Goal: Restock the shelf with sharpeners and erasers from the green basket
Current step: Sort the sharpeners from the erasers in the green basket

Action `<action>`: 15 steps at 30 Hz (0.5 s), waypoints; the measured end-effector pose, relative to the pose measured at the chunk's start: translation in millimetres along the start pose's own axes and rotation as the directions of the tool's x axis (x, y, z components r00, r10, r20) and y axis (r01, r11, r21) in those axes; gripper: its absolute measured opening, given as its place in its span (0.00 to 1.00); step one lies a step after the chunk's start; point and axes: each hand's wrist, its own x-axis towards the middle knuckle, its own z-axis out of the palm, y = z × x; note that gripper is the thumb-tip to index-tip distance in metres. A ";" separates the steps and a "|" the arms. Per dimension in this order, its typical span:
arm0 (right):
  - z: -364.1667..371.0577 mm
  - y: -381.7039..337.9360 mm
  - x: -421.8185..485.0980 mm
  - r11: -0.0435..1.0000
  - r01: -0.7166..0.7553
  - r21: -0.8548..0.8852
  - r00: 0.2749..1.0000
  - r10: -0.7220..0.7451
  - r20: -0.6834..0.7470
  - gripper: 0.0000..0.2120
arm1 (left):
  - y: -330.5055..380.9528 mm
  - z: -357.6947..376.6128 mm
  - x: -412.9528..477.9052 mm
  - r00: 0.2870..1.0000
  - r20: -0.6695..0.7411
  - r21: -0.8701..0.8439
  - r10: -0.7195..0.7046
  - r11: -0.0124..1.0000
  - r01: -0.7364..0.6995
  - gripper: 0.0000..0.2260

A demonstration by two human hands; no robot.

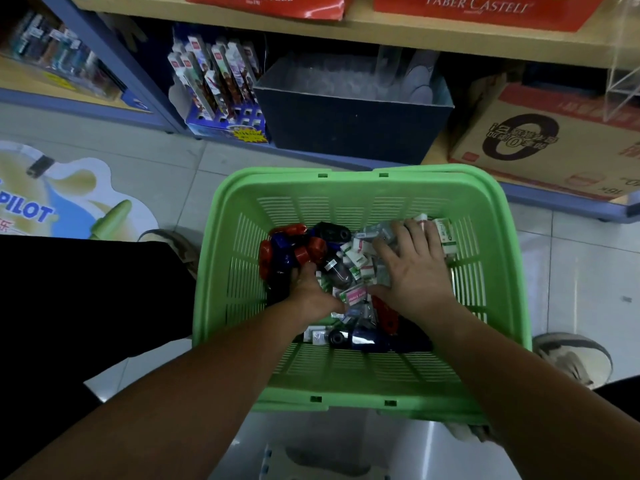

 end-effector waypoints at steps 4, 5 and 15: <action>2.1 0.3 1.2 1.000 0.002 -0.014 1.000 -0.003 -0.019 0.46 | -0.1 0.0 2.9 0.998 0.022 -0.154 -0.052 0.987 0.054 0.39; 2.3 -0.1 2.1 1.000 -0.004 -0.019 1.000 0.003 -0.015 0.46 | 0.6 -1.5 3.3 0.998 0.041 -0.186 -0.053 0.981 0.060 0.34; 13.3 -19.7 16.1 0.987 0.142 0.075 0.931 -0.108 -0.350 0.16 | 5.3 -1.9 7.1 0.990 0.014 -0.520 -0.140 0.845 0.127 0.24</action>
